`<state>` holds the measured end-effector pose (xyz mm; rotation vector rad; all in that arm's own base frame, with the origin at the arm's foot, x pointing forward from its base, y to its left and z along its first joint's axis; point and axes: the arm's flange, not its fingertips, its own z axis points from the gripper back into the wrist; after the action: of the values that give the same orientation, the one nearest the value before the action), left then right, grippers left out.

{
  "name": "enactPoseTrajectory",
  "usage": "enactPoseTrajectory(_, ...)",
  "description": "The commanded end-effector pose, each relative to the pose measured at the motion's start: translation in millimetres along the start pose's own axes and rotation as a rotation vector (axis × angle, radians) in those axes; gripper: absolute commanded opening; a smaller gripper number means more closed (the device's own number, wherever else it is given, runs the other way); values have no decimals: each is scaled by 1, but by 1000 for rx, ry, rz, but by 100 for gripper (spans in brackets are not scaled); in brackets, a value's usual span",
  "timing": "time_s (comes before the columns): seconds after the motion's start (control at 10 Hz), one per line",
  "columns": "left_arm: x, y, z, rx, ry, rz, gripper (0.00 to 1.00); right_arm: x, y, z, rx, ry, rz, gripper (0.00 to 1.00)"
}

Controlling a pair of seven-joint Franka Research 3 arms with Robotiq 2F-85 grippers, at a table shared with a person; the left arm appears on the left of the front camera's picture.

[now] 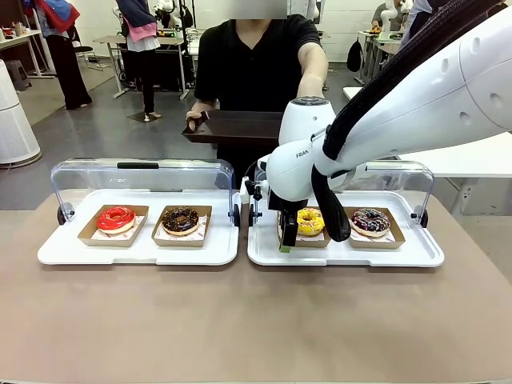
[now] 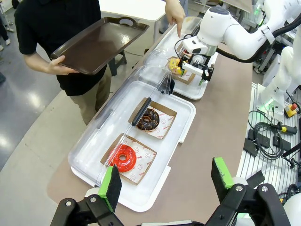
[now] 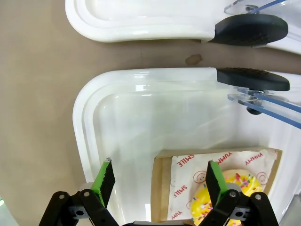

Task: Provide the desired donut to the person.
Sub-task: Pick up and lift the Paper togo box containing the Donut pointed at by the person.

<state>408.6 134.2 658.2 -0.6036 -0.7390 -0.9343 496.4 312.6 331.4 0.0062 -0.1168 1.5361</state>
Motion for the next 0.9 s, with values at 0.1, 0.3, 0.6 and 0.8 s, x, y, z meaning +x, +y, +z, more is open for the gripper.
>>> enactPoseTrajectory(0.1,1,-1,1,-5,-5,-1,100,-6,3,-6,-11,17,-22,100)
enactPoseTrajectory(0.3,1,-1,1,-5,-5,-1,100,-8,2,-11,3,21,-24,100)
enactPoseTrajectory(0.6,1,-1,1,-5,-5,-1,100,-9,3,-17,28,5,-14,100)
enactPoseTrajectory(0.8,1,-1,1,-5,-5,-1,100,-9,3,-20,30,-13,3,65)
